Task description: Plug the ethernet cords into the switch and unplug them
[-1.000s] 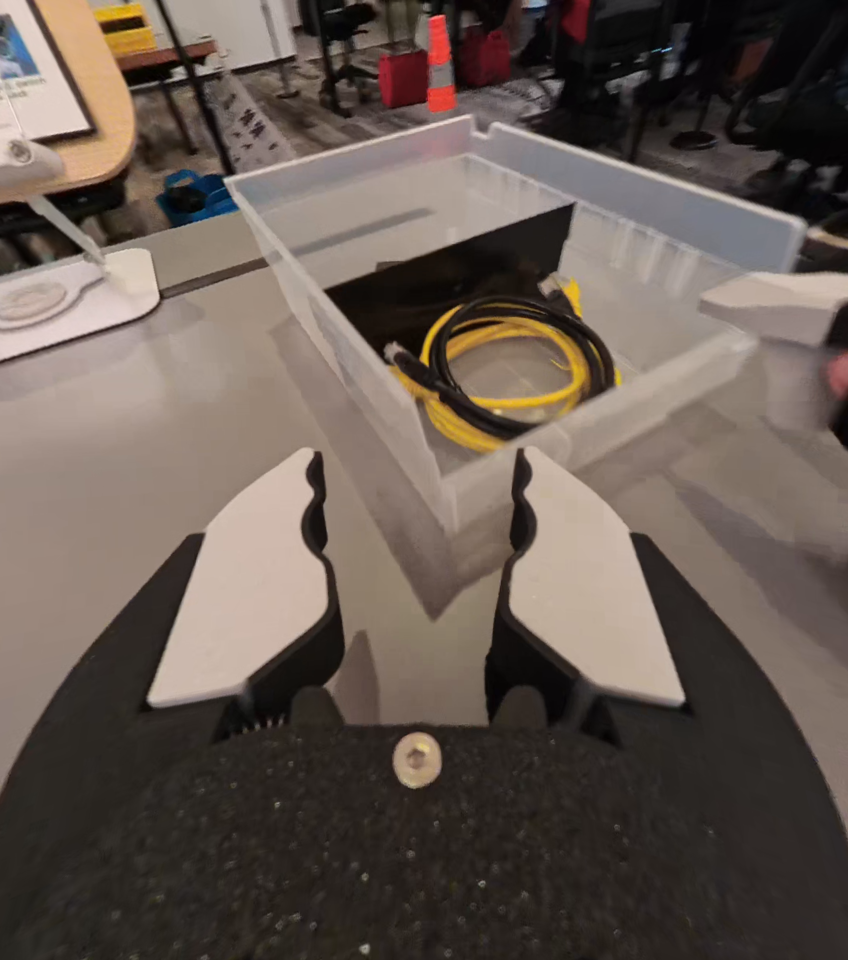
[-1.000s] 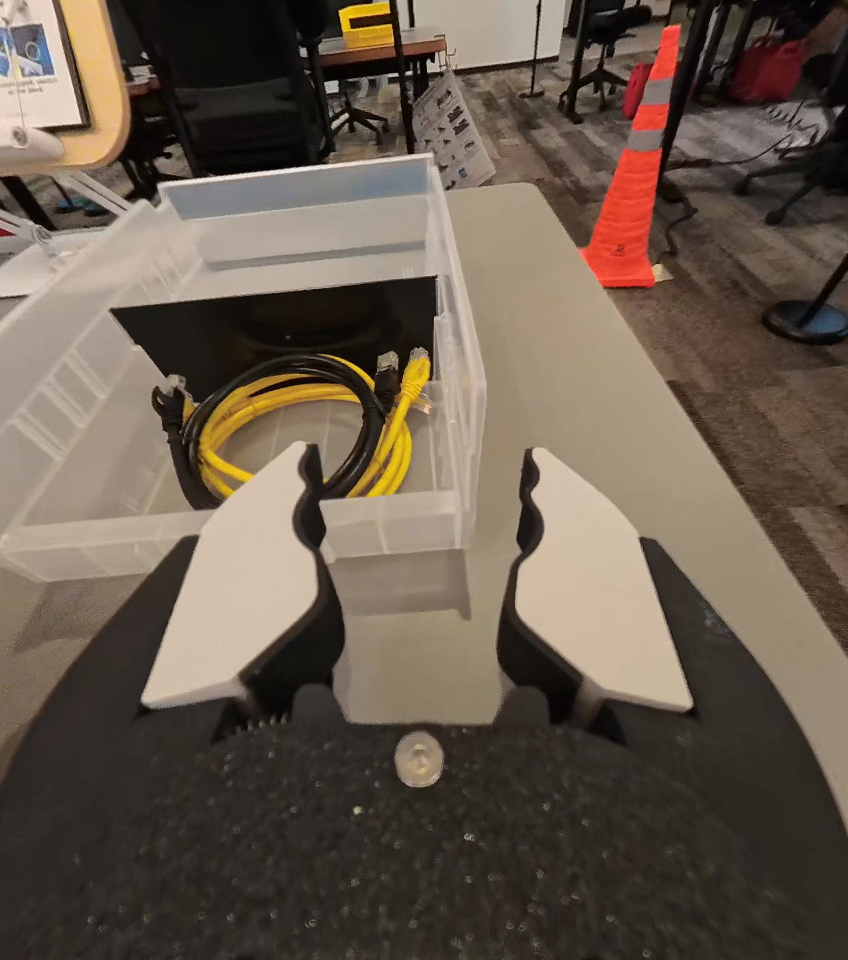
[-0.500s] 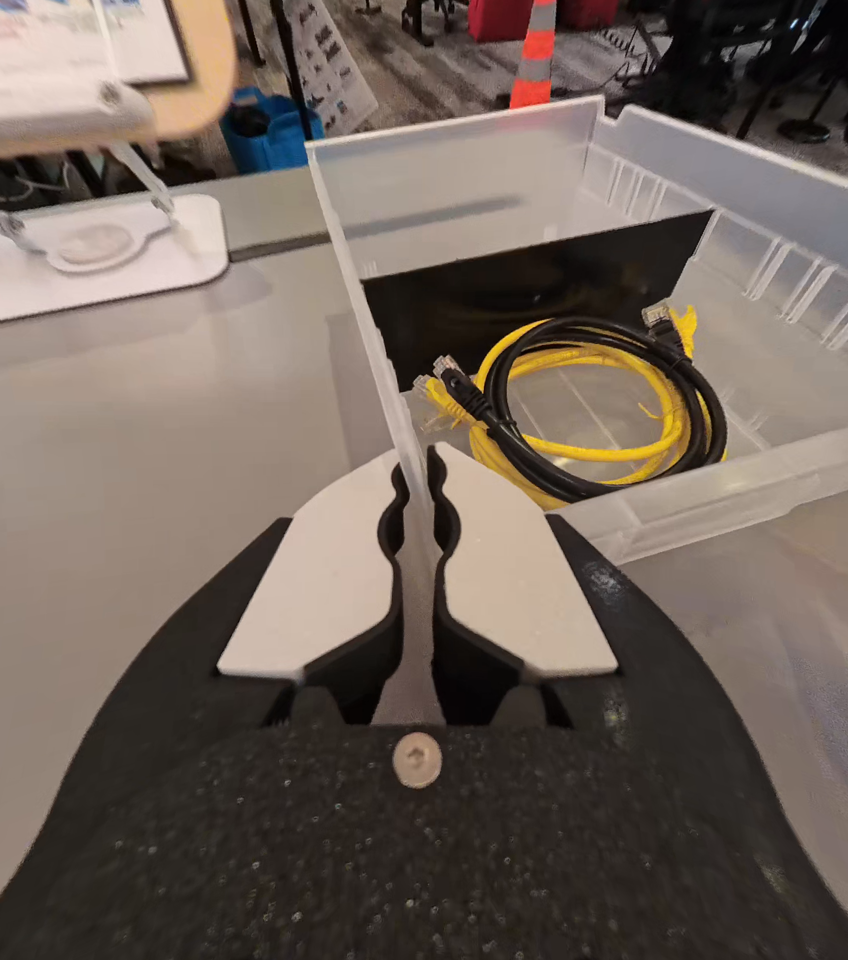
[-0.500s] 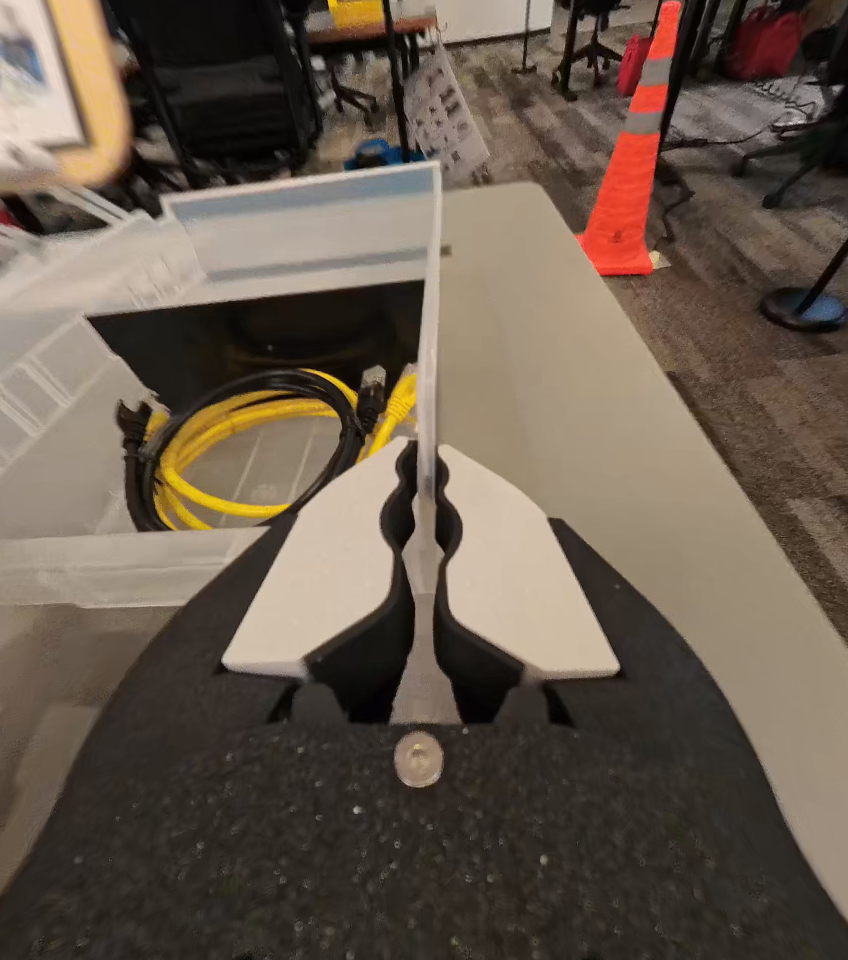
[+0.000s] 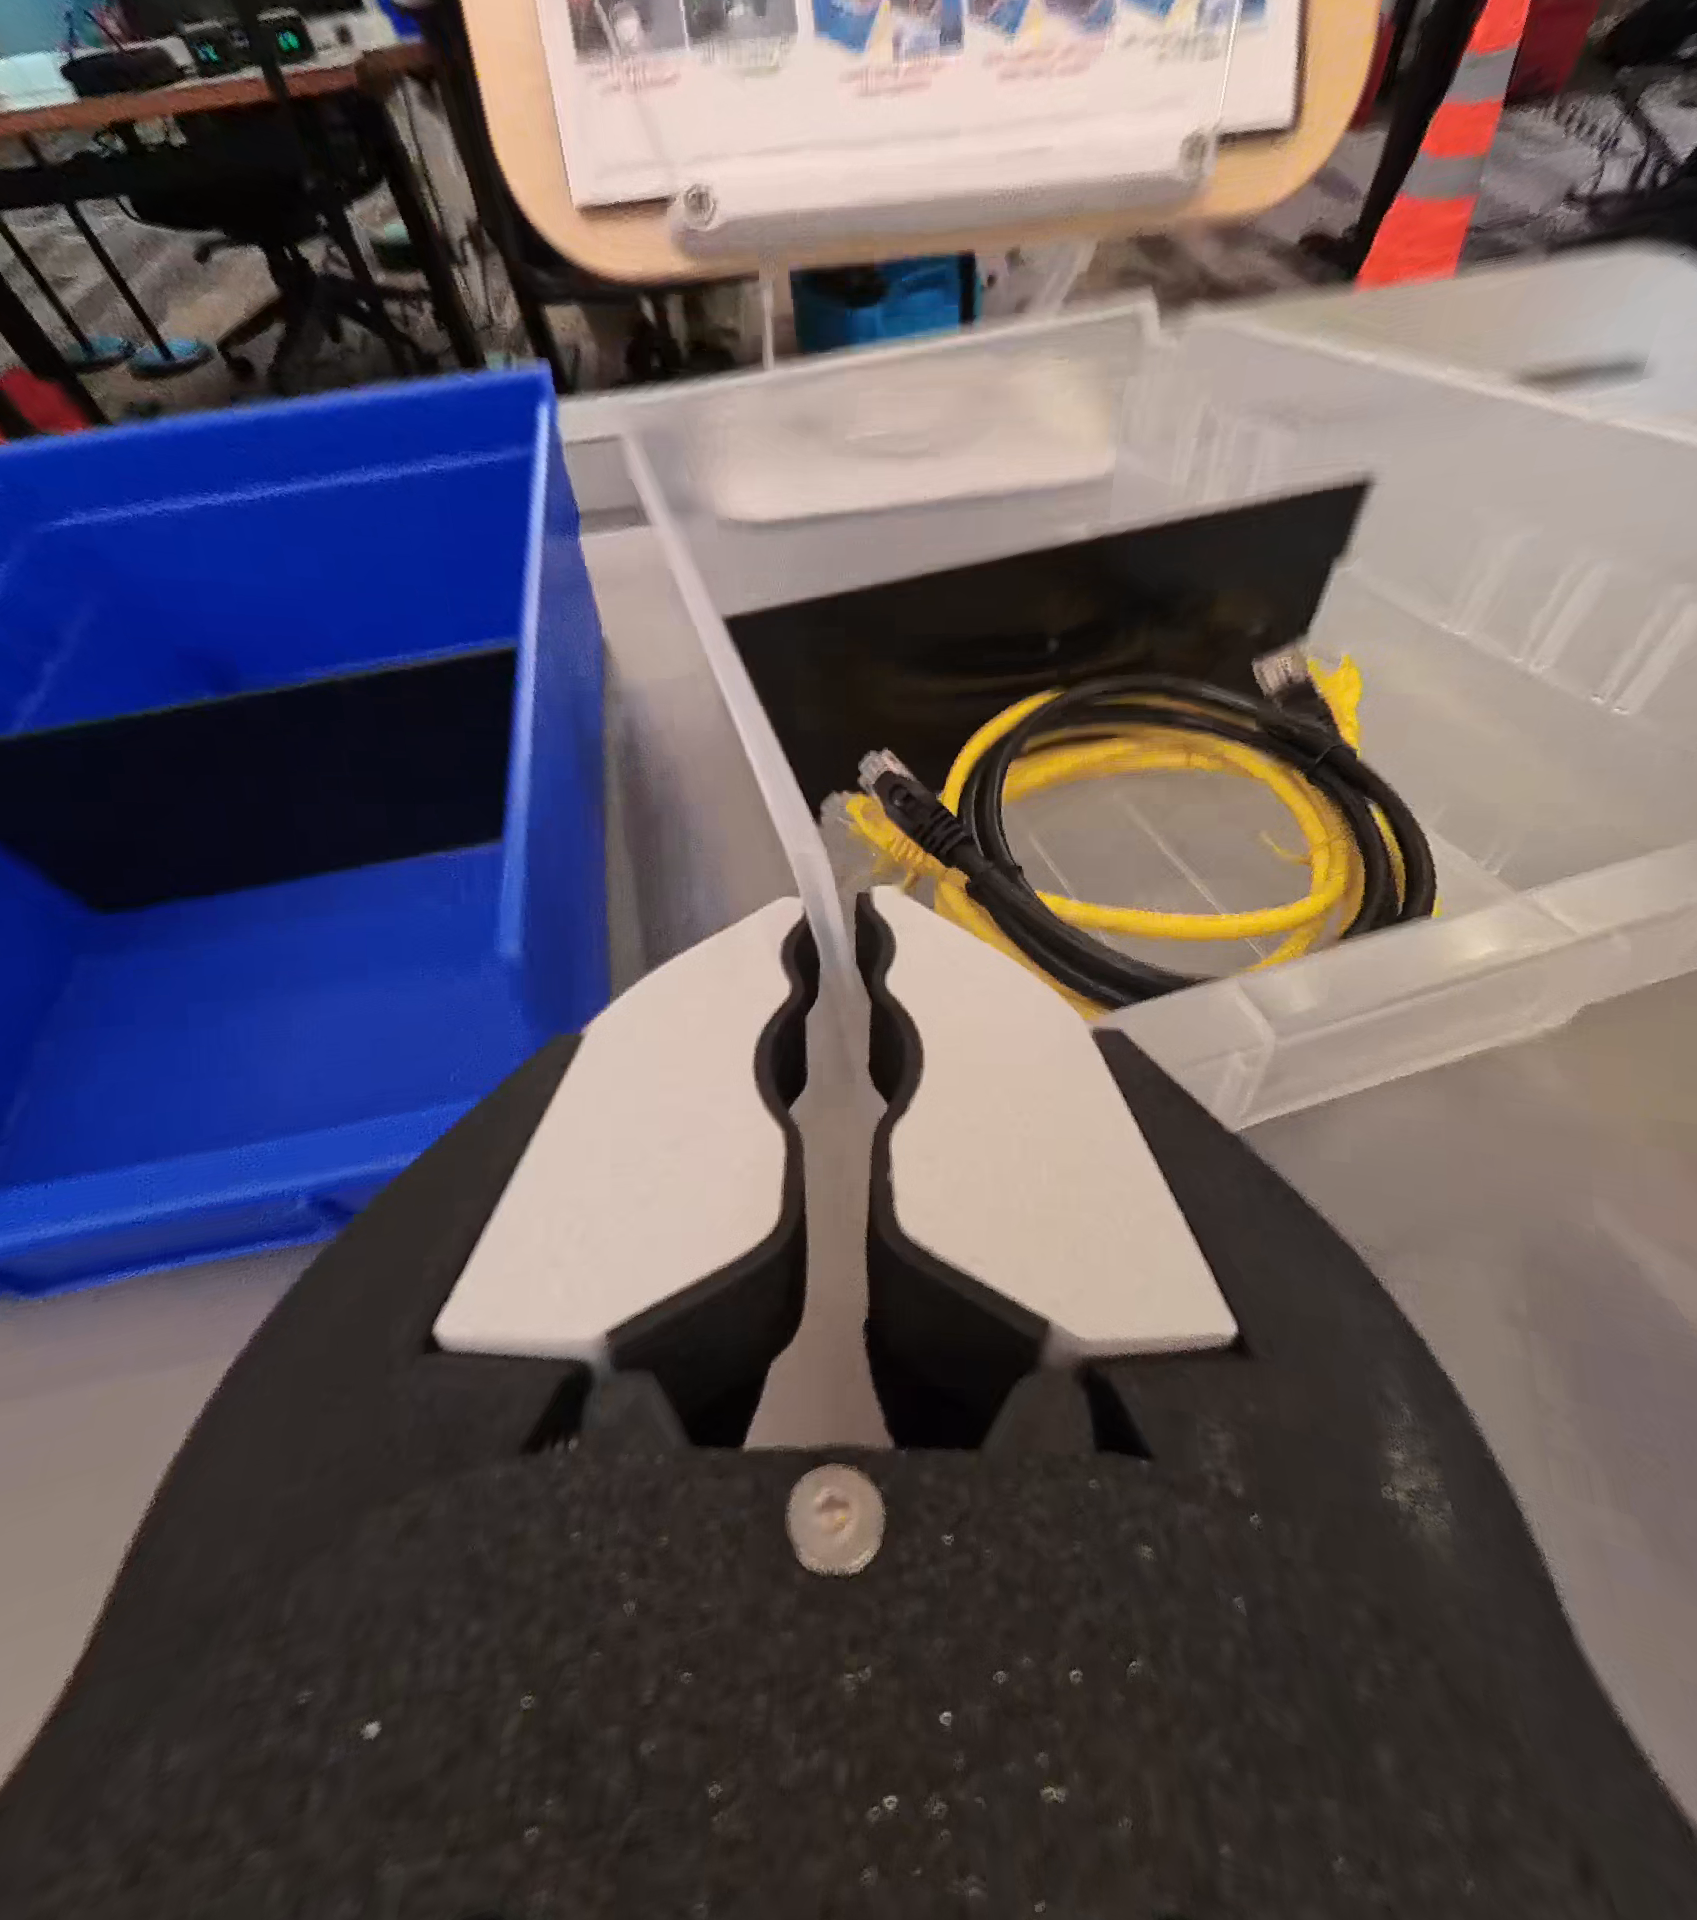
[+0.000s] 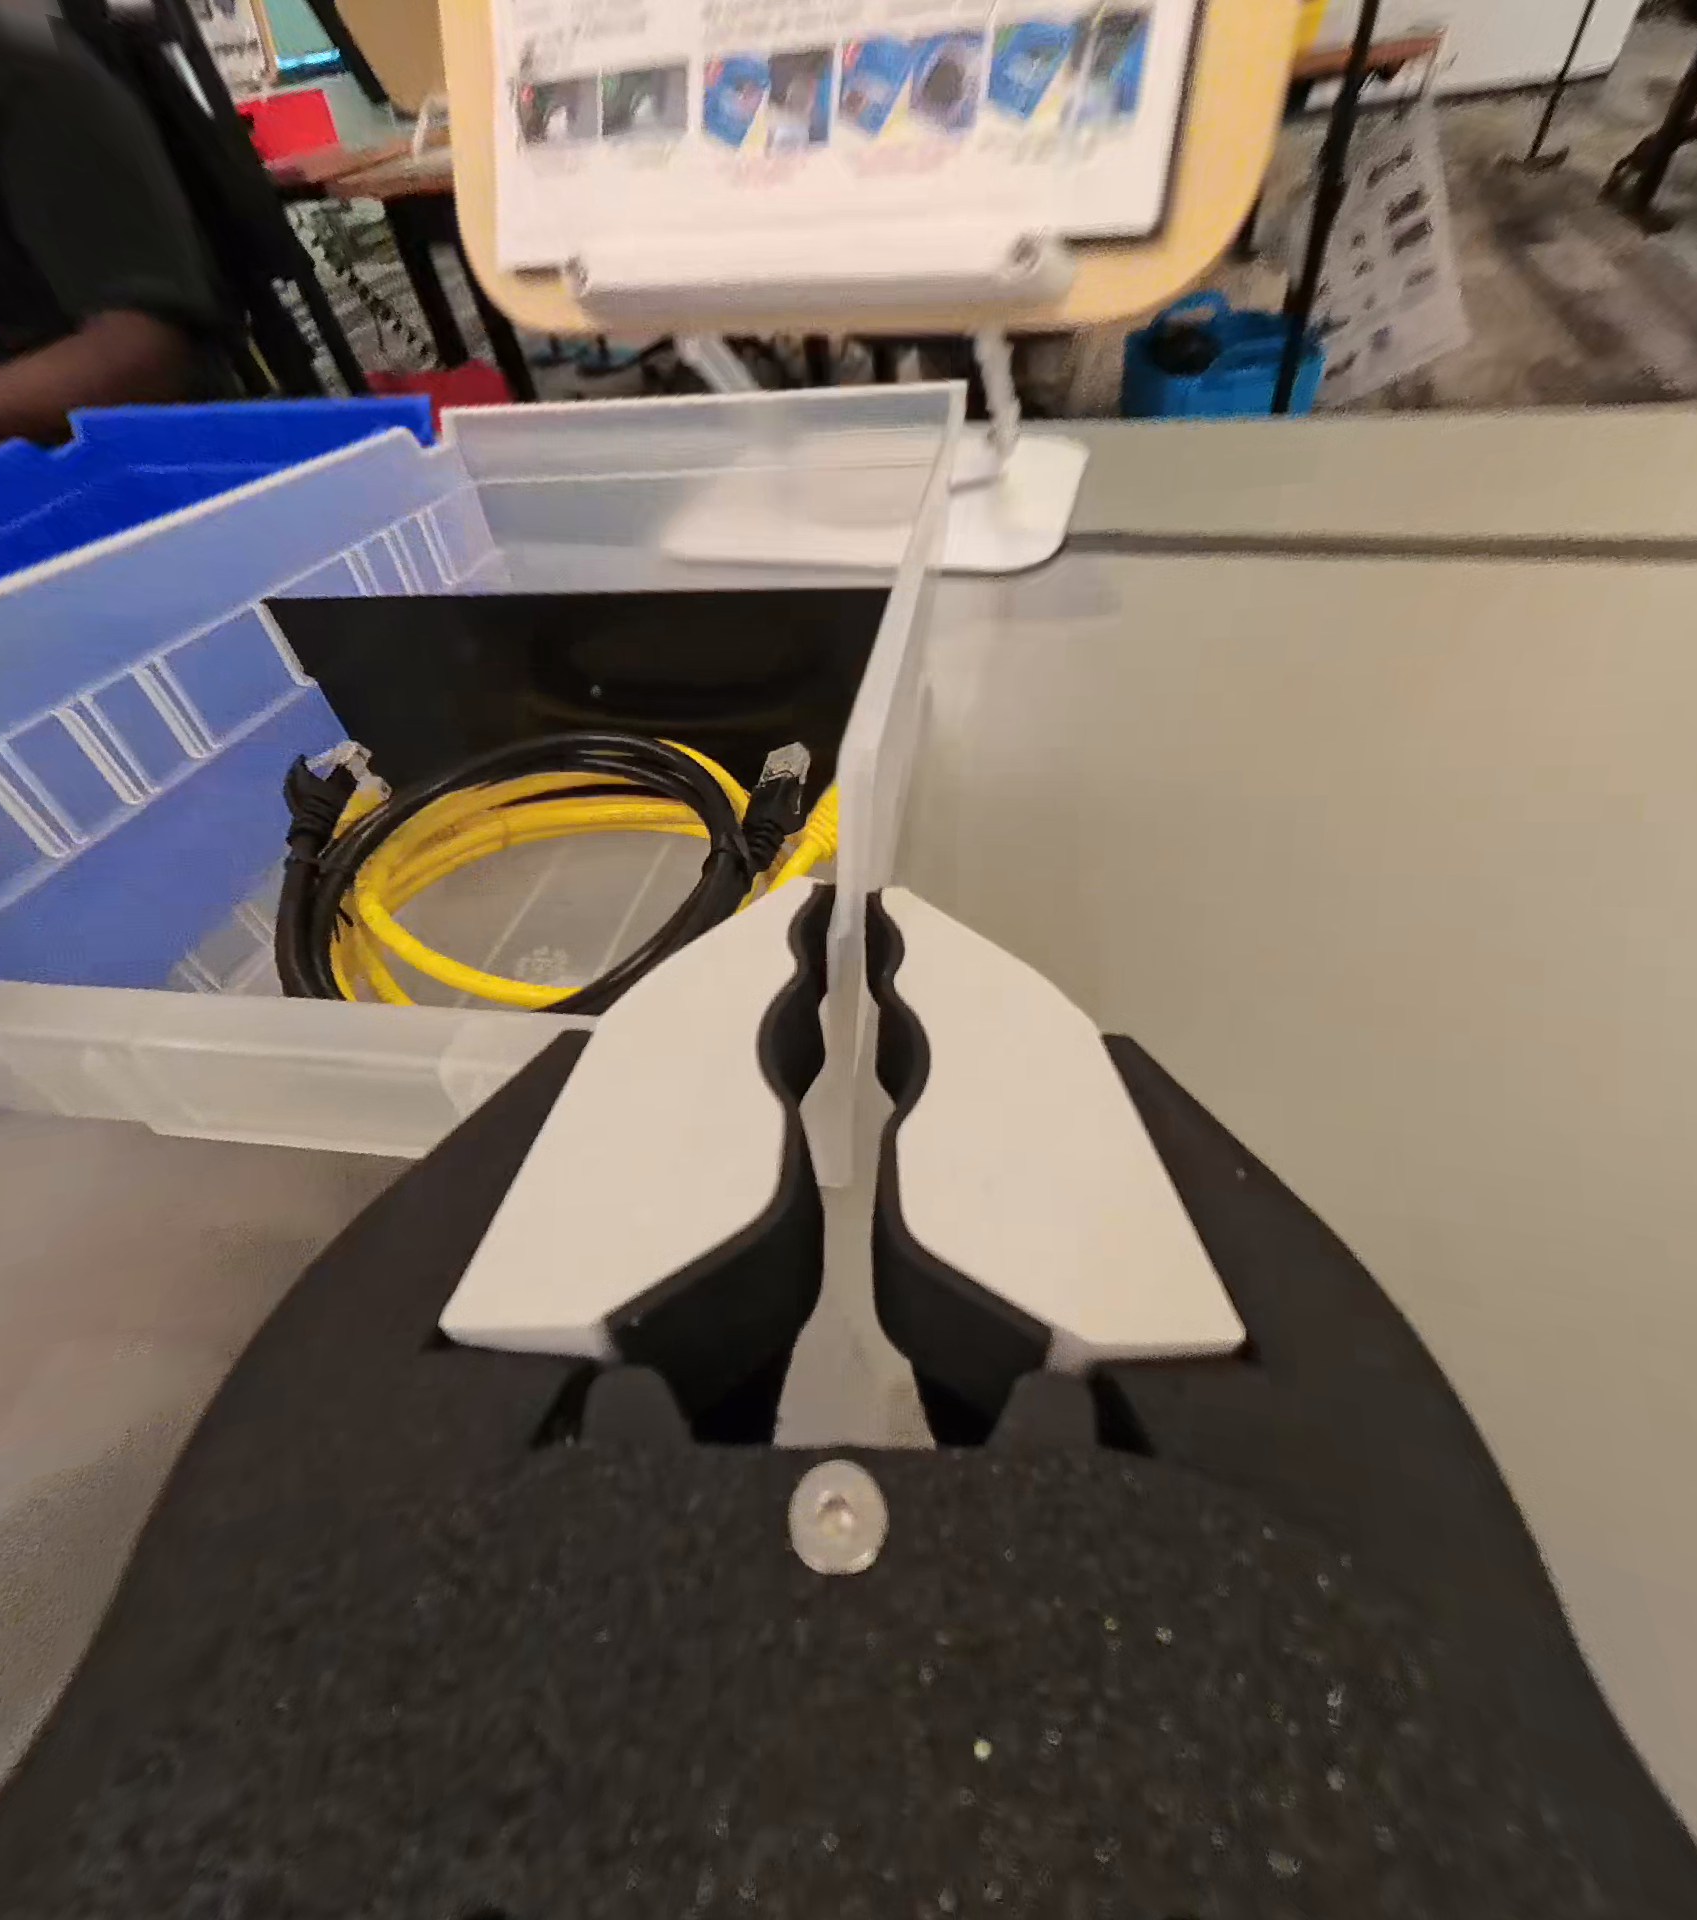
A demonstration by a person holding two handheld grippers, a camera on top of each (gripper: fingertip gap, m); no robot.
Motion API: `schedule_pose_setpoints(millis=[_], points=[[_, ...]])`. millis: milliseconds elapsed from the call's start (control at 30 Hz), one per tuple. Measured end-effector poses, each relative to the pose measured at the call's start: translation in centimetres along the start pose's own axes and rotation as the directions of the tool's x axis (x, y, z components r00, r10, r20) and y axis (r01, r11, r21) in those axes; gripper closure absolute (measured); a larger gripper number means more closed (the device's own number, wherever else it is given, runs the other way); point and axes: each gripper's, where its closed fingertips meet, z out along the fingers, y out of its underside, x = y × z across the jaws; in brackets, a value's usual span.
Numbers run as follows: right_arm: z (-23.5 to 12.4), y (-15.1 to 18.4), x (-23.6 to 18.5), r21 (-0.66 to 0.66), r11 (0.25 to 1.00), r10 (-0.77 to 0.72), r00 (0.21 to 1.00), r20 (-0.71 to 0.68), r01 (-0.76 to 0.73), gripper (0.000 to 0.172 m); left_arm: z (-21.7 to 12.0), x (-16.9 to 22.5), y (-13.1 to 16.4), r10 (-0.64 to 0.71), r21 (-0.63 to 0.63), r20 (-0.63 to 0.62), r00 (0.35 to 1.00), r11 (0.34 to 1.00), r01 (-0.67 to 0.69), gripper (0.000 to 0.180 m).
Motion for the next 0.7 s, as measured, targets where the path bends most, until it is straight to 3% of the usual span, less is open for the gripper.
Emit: schedule_pose_setpoints(millis=[100,200,300,400,467,533,600,700], points=[[1.3,2.1,-2.0,-0.033,0.998,-0.045,0.999,0.025,0.046,0.166,0.5,-2.1,2.4,0.065,0.02,0.022,0.998,0.998,-0.065,0.174],[1.8,4.1,-3.3,-0.103,0.992,-0.068,0.993,0.094,0.078,0.159,1.1,-2.7,4.4,0.036,-0.009,-0.008,0.999,0.999,-0.036,0.171],[0.9,4.2,-3.9,-0.107,0.988,-0.088,0.977,0.195,0.11,0.15,0.3,-1.2,5.0,0.004,-0.116,-0.178,0.984,0.993,-0.025,0.147],[-1.0,3.5,-3.6,-0.058,0.982,-0.156,0.947,0.282,0.18,0.14,-2.4,-0.8,3.3,-0.113,-0.061,-0.339,0.934,0.993,0.098,0.14],[-2.4,3.1,-3.2,-0.016,0.971,-0.221,0.916,0.336,0.24,0.138,-5.5,-1.8,2.0,-0.169,-0.015,-0.425,0.89,0.984,0.179,0.123],[-3.2,2.8,-2.6,-0.015,0.96,-0.254,0.891,0.375,0.28,0.137,-8.0,-5.3,2.2,-0.12,0.013,-0.379,0.918,0.991,0.134,0.118],[-3.6,2.1,-1.7,0.006,0.958,-0.268,0.886,0.378,0.287,0.133,-9.8,-11.4,4.2,-0.033,-0.016,-0.205,0.978,0.999,0.03,0.114],[-4.0,1.0,-1.4,0.014,0.972,-0.223,0.899,0.376,0.235,0.13,-11.5,-19.7,6.9,-0.025,-0.064,-0.024,0.999,0.998,0.023,0.114]])
